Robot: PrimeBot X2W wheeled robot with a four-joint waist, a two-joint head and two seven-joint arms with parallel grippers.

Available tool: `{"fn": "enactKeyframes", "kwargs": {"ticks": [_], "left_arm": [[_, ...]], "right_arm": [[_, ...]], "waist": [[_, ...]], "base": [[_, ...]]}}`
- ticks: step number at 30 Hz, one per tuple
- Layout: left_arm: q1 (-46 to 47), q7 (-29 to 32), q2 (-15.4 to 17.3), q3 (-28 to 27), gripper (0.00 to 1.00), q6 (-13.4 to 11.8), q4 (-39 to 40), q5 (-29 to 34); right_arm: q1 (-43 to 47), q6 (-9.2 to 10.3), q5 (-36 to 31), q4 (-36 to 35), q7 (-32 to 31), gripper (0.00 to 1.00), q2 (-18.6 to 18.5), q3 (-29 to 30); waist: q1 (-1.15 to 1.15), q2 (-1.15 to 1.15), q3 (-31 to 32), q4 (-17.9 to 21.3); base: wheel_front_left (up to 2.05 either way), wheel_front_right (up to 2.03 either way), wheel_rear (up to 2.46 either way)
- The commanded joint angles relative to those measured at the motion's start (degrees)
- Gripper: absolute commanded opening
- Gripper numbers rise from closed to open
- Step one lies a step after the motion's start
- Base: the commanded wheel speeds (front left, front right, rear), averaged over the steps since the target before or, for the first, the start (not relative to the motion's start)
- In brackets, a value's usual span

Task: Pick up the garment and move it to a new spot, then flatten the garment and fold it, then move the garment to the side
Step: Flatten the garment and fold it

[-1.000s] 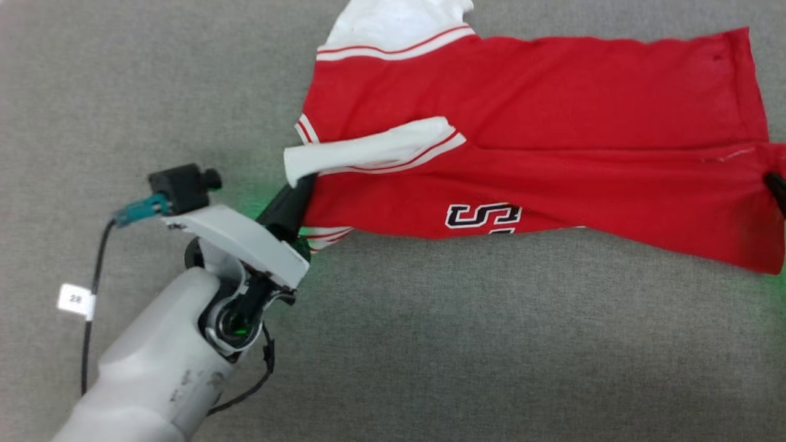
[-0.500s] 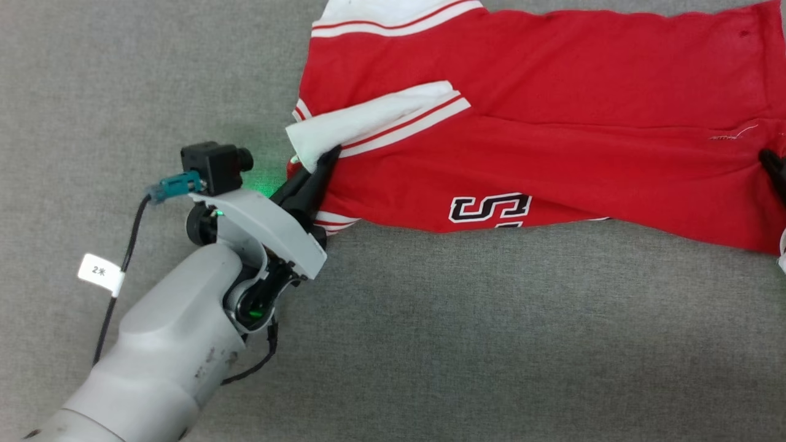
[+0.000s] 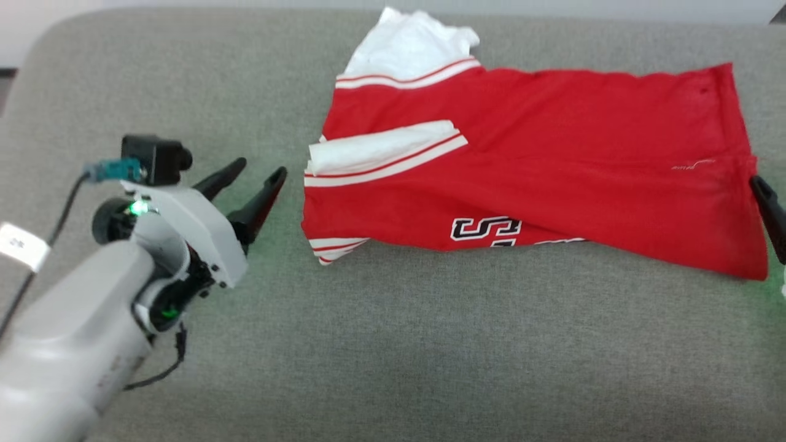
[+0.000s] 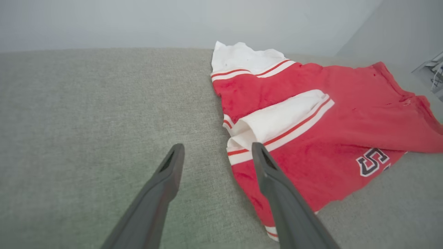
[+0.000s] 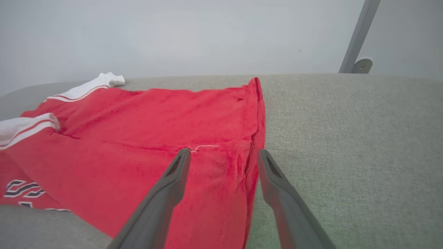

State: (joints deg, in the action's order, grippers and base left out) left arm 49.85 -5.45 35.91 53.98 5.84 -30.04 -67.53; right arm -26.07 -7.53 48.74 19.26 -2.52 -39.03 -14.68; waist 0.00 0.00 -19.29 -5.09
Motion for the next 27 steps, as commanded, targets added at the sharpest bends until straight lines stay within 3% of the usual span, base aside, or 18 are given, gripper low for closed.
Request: {"fn": "enactKeyframes", "kwargs": {"ticks": [1, 6, 12, 16, 23, 24, 26, 27], "left_arm": [[0.47, 2.44, 1.24, 0.39, 1.0, -0.93, 1.98, -0.32], [0.2, 18.93, 5.49, 3.14, 1.0, -4.86, 11.4, -5.08], [2.01, 34.67, 7.53, 5.58, 1.0, -9.73, 18.08, -10.6], [3.23, 37.52, 6.35, 5.07, 1.0, -10.88, 14.94, -12.72], [3.89, 39.34, 2.46, 4.54, 1.0, -8.43, 4.38, -15.63], [3.62, 39.81, 1.68, 4.68, 0.63, -7.68, 3.47, -16.1], [3.13, 40.16, 0.22, 4.64, 0.07, -6.22, 1.74, -17.17], [3.04, 40.06, -0.4, 4.66, 0.0, -5.6, 1.23, -17.24]], "right_arm": [[0.86, 0.09, -0.17, -0.55, 0.34, 1.0, 0.37, 0.32], [1.9, 0.09, -0.64, -2.06, -0.31, 1.0, 1.09, 0.69], [1.49, 0.09, -1.05, -3.51, -1.14, 1.0, 1.62, 1.34], [0.76, 0.09, -1.51, -4.5, -1.73, 1.0, 1.82, 1.73], [0.06, 0.09, -1.94, -5.77, -2.89, 1.0, 1.58, 2.7], [0.1, 0.09, -2.01, -5.88, -2.97, 1.0, 1.43, 2.95], [0.34, 0.09, -2.13, -6.06, -3.38, 1.0, 1.1, 3.23], [0.48, 0.09, -2.17, -6.24, -3.68, 1.0, 0.87, 3.29]], "waist": [[0.0, 0.0, 2.72, -0.04], [0.0, 0.0, 3.83, 0.82], [0.0, 0.0, 2.61, 2.6], [0.0, 0.0, 0.93, 4.34], [0.0, 0.0, -1.51, 6.98], [0.0, 0.0, -1.68, 7.16], [0.0, 0.0, -1.82, 7.27], [0.0, 0.0, -1.84, 7.22]], "base": [[0.0, 0.0, 0.0], [0.0, 0.0, 0.0], [0.0, 0.0, 0.0], [0.0, 0.0, 0.0], [0.0, 0.0, 0.0], [0.0, 0.0, 0.0], [0.0, 0.0, 0.0], [0.0, 0.0, 0.0]]}}
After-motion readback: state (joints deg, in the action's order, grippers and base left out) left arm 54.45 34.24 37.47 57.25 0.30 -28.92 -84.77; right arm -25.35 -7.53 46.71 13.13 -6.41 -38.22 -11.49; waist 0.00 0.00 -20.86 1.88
